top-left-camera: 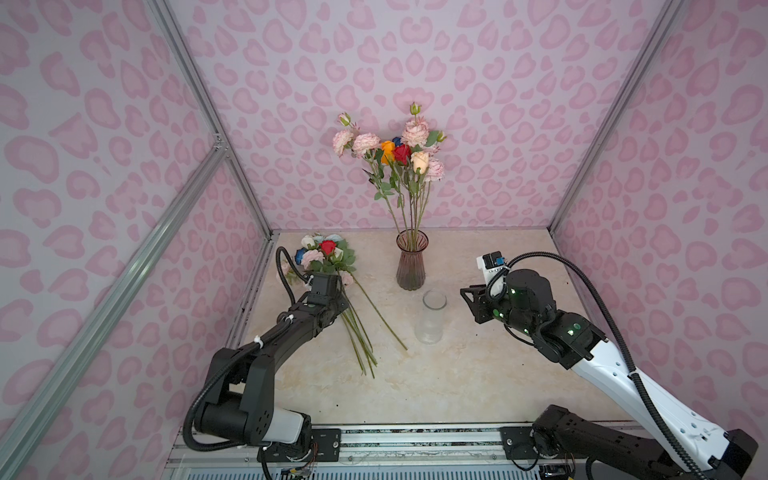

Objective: Arrange the flowers into the vase
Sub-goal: 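Lift the pink rose upright with the left gripper toward the right gripper, then grasp the pink rose stem with right gripper while left gripper releases it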

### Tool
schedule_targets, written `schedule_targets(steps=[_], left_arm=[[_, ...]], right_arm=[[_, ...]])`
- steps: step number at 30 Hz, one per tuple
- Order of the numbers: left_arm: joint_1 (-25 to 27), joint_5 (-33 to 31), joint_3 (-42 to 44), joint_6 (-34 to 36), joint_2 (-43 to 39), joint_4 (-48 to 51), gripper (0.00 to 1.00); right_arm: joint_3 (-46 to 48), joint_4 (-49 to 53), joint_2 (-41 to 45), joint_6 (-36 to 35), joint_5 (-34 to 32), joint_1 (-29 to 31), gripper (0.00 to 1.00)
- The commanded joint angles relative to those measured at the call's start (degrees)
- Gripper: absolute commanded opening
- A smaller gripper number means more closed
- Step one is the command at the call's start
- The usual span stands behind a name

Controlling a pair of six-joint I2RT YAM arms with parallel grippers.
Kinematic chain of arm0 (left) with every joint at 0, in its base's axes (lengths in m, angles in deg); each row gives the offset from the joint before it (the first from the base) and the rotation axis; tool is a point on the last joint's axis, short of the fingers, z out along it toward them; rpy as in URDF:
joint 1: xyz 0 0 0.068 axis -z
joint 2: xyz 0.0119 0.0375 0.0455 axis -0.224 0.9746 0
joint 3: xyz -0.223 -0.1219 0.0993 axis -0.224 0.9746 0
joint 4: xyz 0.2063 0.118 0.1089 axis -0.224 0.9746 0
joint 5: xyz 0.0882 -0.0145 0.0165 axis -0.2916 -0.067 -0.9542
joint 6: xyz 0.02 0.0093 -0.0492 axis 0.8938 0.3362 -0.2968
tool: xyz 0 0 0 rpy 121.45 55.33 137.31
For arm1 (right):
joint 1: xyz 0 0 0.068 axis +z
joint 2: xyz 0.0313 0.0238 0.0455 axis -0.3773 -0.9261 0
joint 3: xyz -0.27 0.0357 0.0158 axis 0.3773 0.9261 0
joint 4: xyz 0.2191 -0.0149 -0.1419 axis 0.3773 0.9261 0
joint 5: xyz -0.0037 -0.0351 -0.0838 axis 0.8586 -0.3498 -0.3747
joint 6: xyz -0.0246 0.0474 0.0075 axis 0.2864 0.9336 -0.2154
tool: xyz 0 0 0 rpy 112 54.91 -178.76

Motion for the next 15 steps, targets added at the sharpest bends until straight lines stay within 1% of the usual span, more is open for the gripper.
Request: schedule_targets(steps=[1,4,7,9,11,12,15], left_arm=[[0.13,-1.09,1.11,1.1,-9.47,2.02,0.03],[0.24,-0.83,1.23,3.12,-18.99,3.81,0.03],[0.32,2.69,0.95,5.78,-26.68,3.57,0.03],[0.49,6.86,1.62,8.49,-30.93,0.74,0.03],[1.11,13.44,2.95,12.52,-35.26,-4.73,0.03],[1.69,15.71,3.59,13.9,-37.04,-6.97,0.03],[4.52,22.86,4.89,18.19,-42.17,-14.64,0.03]], right_arm=[[-0.5,-1.59,0.46,1.04,1.91,0.07,0.3],[-0.41,-2.07,1.26,1.8,2.27,0.06,0.3],[-0.27,-3.15,1.72,2.61,3.34,0.07,0.29],[-0.06,-4.37,1.98,2.84,4.91,0.07,0.29],[0.53,-6.7,2.42,2.76,7.33,0.13,0.29],[0.85,-7.94,2.6,2.61,8.66,0.28,0.3],[0.51,-11.2,2.46,1.98,13.5,1.63,0.34]])
